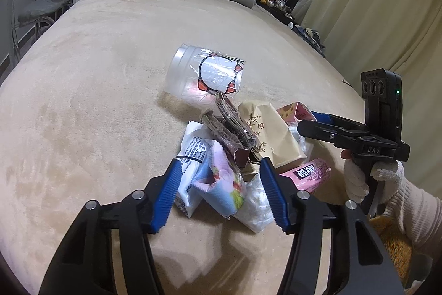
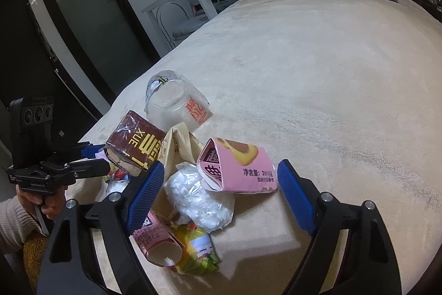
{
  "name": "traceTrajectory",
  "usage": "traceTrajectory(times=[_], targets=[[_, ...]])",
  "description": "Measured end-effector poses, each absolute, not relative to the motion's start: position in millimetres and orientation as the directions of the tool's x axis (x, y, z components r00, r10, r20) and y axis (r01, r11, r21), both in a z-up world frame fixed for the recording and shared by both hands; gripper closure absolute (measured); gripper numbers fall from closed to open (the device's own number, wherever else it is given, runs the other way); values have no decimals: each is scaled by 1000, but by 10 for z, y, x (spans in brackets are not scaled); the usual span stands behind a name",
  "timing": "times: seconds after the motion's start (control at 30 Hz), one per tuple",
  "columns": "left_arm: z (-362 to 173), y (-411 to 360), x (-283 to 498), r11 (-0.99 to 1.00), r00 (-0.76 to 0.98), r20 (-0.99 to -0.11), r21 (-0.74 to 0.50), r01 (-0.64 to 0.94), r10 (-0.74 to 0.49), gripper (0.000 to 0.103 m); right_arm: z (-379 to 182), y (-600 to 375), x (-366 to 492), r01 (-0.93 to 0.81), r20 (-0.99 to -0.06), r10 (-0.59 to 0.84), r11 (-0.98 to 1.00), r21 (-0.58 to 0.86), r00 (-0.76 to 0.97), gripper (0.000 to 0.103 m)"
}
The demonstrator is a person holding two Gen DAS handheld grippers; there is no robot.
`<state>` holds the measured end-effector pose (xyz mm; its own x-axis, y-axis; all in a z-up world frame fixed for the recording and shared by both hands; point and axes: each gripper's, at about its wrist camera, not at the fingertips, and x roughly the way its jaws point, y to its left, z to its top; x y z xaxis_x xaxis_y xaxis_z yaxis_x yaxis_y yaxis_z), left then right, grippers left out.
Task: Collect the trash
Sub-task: 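Move the left tool to the pile and grasp the blue-white wrapper, then lift the wrapper with the left tool while the right tool grasps the pink carton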
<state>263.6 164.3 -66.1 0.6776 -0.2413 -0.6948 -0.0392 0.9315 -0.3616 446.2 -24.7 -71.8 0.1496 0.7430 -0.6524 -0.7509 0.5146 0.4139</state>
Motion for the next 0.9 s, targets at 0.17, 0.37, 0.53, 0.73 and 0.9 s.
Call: traceTrajectory(times=[0.17,0.37,0.53,0.73,0.9], targets=[[-632,1597,2690,946,680,-697,-324,-18,-226,73,-796,-258,4584,-727,-645,757,503,468,109,33],[-595,1546,2667,957,689,-696,-291,-14,-202,78,-780,-303,4657,-697,-618,783,478,535,62,56],[-548,1502,2620,964,699,-696,-262,-36,-163,78,-708,-363,4645,-707,-593,803,455,542,62,78],[-476,1388,2503,969,715,-688,-237,-64,-121,79,-667,-385,4674,-719,-605,788,484,498,111,61],[-441,1352,2460,967,726,-678,-242,-79,-110,79,-661,-287,4822,-734,-635,762,501,459,123,45]])
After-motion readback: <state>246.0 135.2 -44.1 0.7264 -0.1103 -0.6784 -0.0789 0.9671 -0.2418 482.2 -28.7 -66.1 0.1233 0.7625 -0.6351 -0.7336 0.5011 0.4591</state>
